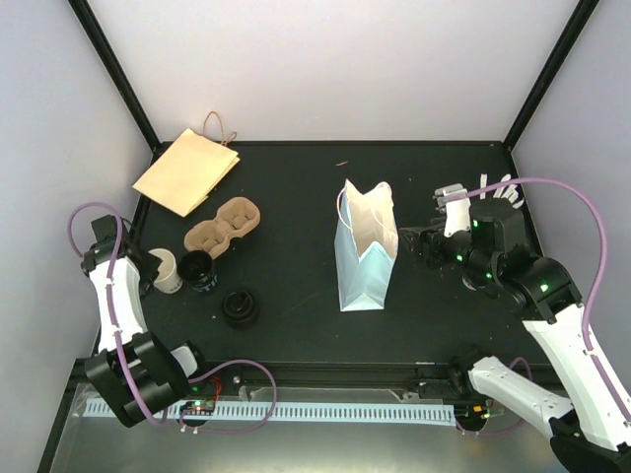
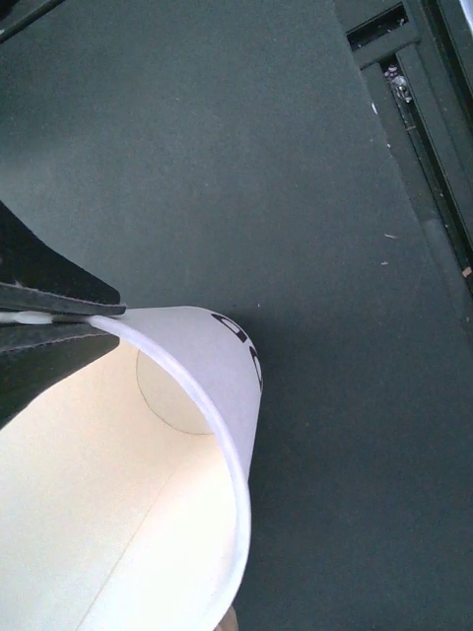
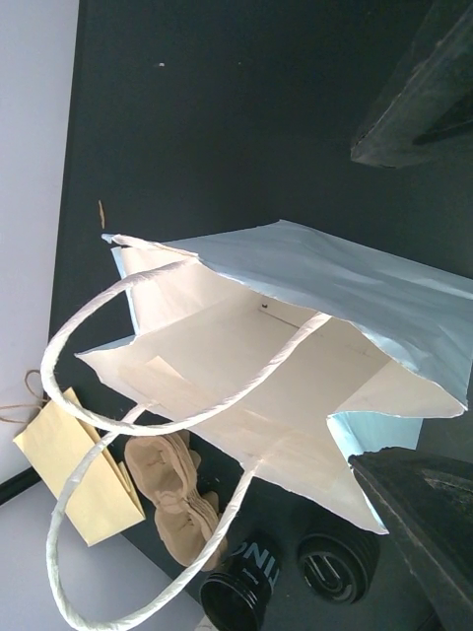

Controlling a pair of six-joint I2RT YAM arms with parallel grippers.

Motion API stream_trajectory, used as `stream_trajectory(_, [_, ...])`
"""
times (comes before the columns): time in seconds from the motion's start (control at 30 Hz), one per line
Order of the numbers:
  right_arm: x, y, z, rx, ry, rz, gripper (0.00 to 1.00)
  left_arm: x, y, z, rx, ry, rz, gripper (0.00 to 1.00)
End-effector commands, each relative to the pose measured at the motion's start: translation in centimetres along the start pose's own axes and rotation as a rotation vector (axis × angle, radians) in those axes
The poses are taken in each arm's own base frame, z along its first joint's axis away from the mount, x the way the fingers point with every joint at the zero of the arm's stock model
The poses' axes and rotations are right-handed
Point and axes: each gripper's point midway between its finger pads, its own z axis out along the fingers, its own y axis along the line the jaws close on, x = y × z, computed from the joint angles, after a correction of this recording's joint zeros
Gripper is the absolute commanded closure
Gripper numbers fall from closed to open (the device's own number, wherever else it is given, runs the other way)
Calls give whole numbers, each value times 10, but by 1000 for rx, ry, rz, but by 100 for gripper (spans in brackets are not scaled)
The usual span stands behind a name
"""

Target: Pack the takeout coffee

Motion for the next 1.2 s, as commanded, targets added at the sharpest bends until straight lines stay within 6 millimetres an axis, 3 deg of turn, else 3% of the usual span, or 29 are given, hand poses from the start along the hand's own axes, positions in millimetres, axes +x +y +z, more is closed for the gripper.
stream_trajectory(0.0, [-3, 1, 0, -3, -17, -17, 20, -9, 7, 8, -16, -36, -47, 98])
stream_trajectory(0.17, [-4, 1, -1, -3, -20, -18, 20, -11, 7, 8, -4, -45, -45, 83])
stream_trajectory(0.2, [-4, 2, -1, -5, -20, -18, 20, -13, 3, 5, 21, -54, -37, 57])
stream_trajectory(0.27, [-4, 2, -1, -5, -20, -15, 20, -13, 1, 0, 36, -64, -36, 41])
stream_trajectory(0.4, [-5, 2, -1, -8, -21, -15, 20, -19, -2, -21, 63, -100, -37, 31])
stream_trajectory(0.63, [-6, 2, -1, -6, -19, -18, 20, -37, -20, -79, 184, -209, -11, 8])
stream_trajectory(0.8, [-8, 2, -1, -3, -19, -22, 20, -41, -51, -121, 330, -308, 111, 2])
stream_trajectory(0.9, [-9, 2, -2, -2, -22, -22, 20, -28, -83, -134, 394, -329, 250, 2])
stream_trajectory(1.0, [-10, 3, -1, -6, -22, -21, 20, -5, -118, -133, 382, -300, 431, 1])
stream_trajectory(1.17, [-10, 3, -1, -6, -18, -19, 20, 31, -160, -105, 292, -147, 640, 1])
